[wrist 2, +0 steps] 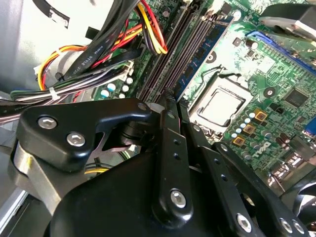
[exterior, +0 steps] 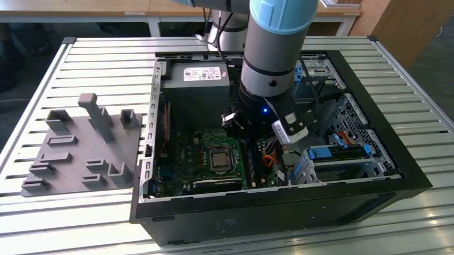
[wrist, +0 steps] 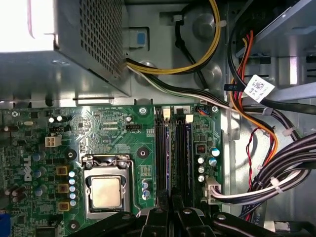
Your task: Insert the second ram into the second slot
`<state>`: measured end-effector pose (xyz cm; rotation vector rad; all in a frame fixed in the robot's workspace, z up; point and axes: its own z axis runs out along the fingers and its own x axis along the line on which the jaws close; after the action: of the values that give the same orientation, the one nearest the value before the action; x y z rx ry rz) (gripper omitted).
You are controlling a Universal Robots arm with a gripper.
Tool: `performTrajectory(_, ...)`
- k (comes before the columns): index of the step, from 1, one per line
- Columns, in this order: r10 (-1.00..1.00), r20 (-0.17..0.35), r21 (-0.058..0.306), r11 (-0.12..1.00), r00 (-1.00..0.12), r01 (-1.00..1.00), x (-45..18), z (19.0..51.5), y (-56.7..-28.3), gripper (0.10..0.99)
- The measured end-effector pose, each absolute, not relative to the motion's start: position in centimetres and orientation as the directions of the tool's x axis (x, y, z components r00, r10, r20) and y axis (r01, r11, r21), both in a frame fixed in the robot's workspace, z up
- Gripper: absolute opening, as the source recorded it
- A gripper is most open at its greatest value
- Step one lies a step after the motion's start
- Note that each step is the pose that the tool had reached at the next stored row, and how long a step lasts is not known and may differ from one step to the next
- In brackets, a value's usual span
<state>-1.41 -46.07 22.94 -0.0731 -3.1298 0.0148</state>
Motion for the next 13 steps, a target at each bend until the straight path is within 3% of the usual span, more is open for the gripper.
performTrajectory(13, 0.035, 0.011, -0.008, 0.999, -0.999, 0.035, -1.01, 22.23, -45.93, 0.141)
